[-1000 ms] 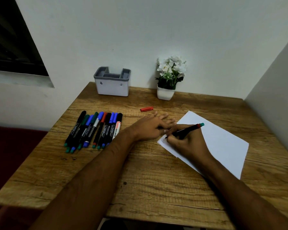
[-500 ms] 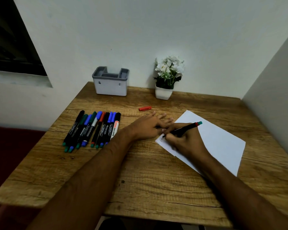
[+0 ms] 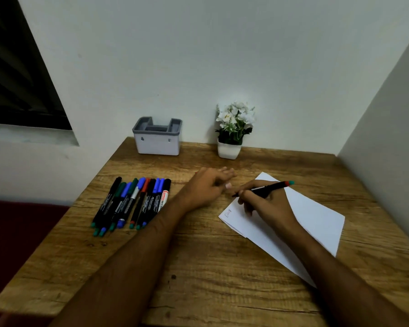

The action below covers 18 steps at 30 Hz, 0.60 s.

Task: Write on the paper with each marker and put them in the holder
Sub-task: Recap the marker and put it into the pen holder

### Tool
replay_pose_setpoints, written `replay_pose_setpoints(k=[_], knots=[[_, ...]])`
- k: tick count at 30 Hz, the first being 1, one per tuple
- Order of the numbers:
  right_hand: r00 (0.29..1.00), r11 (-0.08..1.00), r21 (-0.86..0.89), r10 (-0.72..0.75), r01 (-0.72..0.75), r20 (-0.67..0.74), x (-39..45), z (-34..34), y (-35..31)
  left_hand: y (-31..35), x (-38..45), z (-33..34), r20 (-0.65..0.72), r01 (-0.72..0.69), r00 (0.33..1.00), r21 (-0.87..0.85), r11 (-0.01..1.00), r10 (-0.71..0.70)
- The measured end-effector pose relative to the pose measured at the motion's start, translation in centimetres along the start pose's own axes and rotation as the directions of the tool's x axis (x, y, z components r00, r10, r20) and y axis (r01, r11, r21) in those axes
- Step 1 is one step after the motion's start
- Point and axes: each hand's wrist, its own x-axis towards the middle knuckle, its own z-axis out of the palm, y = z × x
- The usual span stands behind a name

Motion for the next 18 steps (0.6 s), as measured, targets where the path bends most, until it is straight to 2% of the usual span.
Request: replay_pose_setpoints(k=[3,6,10,15,18], knots=[[1.0,0.999,0.052,0.005,-0.004,-0.018,0.7,-0.2,-0.3,-0.6,1.0,-0.7,-0.125,0.147,0.983,0.121,0.982,-0.132],[0.999,0.996,0.083,-0.002,0.004,-0.032,1.0,-0.2,-0.6,-0.8,1.5,-1.4,-0.232,0.295,0.944,0.279,0.914,-0.233],[0.999,0.995,0.101,0.002,0.002,-0.034,1.2,-0.1,-0.5,-0.3,1.4,-1.5,-0.235,0.308,0.946,0.433,0.847,-0.224],[0.998,0.996,0.089,-0.01,0.016,-0.068,1.4,0.2,-0.2,0.4,1.3,-1.4,-0.208,0.296,0.954,0.526,0.797,-0.216],[0.995,0.998,0.03,-0.058,0.061,-0.081,1.4,0.4,0.0,1.0,1.1,-1.4,-0.28,0.313,0.942,0.535,0.785,-0.185]])
